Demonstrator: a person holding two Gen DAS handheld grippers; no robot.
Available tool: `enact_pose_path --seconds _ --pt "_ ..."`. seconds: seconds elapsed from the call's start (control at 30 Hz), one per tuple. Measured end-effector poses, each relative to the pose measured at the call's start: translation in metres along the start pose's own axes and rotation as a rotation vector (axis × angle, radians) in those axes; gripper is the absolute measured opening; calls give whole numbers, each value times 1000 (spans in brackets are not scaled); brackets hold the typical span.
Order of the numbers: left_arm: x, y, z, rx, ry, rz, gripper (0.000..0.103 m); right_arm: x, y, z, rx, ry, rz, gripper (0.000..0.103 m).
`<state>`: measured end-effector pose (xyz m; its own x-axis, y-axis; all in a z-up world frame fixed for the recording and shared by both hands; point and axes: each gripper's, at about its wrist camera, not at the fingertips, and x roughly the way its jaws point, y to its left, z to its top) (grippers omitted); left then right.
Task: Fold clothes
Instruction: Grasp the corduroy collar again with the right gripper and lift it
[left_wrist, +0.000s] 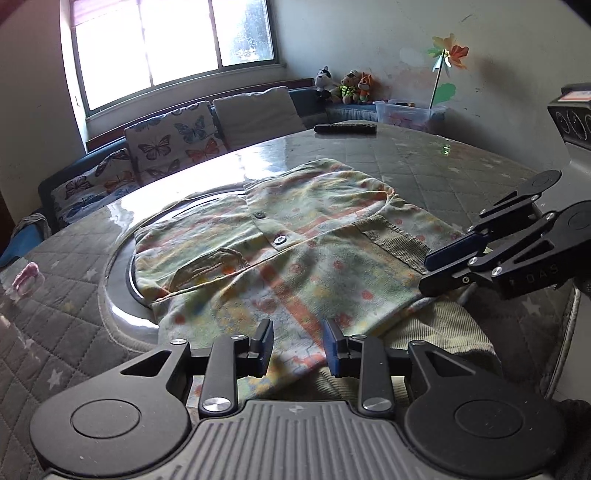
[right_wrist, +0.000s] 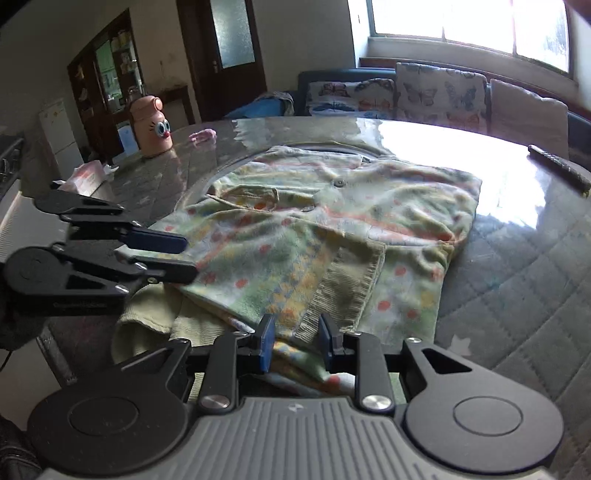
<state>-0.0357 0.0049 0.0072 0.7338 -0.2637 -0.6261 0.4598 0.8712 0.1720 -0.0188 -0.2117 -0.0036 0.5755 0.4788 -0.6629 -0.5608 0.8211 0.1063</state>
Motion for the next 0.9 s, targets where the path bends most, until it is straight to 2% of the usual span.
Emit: enact_pose_path --seconds 0.03,0.07,0.1,0.27,0.4,0.47,0.6,0.8,0.9 --pt "-3 0 -2 11 1 8 39 -1 0 0 -3 -1 0 28" --pt "-7 1 -5 22 1 16 46 -2 1 -1 -6 -1 0 34" --pt "-10 1 -7 33 2 24 49 -3 1 -1 -10 -2 -1 40" --pt "-27 2 -19 87 5 64 57 -11 3 -4 -38 -5 -6 51" --pt "-34 -8 -31 175 -1 70 61 -18 6 -6 -84 -2 -20 55" --pt "-35 -17 -38 232 -12 64 67 -19 6 -7 -100 5 -28 58" --pt "-30 -35 -39 305 -54 38 67 -22 9 -11 -138 20 -34 60" --pt "-19 -44 -27 319 -122 -36 66 -25 16 -19 -207 38 -28 65" --pt "-17 -46 -24 327 -140 -83 49 -25 21 -22 -248 48 -24 67"
